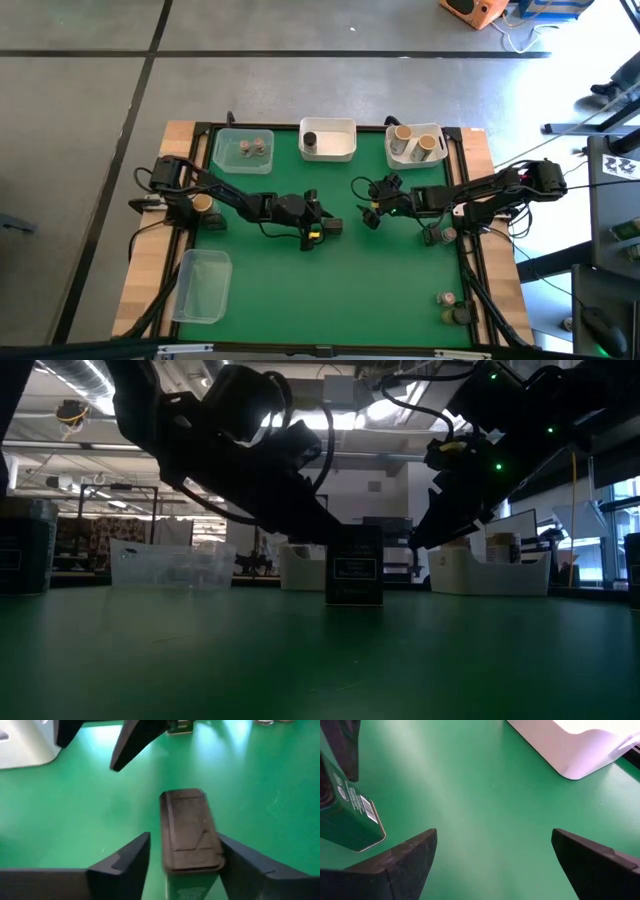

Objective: Sort spices by type
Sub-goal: Put the middle black seasoning can into the bottom transparent bin

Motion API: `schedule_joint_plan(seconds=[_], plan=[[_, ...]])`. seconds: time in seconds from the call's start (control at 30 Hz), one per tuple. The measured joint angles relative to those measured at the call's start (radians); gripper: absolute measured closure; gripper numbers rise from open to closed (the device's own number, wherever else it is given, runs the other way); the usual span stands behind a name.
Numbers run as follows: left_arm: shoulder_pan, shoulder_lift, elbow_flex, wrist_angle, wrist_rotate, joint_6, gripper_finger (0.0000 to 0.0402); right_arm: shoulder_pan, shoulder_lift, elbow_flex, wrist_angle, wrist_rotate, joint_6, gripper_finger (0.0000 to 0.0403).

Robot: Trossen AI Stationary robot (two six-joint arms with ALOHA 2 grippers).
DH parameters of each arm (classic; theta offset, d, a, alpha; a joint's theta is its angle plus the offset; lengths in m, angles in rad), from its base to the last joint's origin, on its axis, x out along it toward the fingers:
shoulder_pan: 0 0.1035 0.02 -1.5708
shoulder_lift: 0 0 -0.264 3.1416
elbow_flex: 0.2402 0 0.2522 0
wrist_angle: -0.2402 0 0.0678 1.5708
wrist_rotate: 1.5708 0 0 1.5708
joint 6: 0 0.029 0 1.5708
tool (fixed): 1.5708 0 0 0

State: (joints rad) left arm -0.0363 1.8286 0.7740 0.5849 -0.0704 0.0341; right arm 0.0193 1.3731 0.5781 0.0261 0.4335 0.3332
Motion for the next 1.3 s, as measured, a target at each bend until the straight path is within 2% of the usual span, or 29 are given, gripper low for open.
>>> schedule_joint_plan(seconds=[0.2, 0.53, 0.93, 1.3], plan=[[0.003, 0.000, 0.000, 0.001, -0.001, 0.011, 0.0285, 0.000, 0.000, 0.000, -0.001, -0.008, 0.000, 0.0013], [0.003, -0.062, 0.000, -0.119, -0.004, 0.026, 0.0286, 0.000, 0.000, 0.000, 0.033, -0.018, -0.004, 0.0013], [-0.033, -0.291, 0.000, -0.428, -0.071, 0.017, 0.0284, 0.000, 0.000, 0.000, 0.030, -0.016, -0.024, 0.0013], [-0.105, -0.520, 0.000, -0.690, -0.155, -0.053, 0.0284, 0.000, 0.000, 0.000, 0.032, -0.016, -0.054, 0.0013]])
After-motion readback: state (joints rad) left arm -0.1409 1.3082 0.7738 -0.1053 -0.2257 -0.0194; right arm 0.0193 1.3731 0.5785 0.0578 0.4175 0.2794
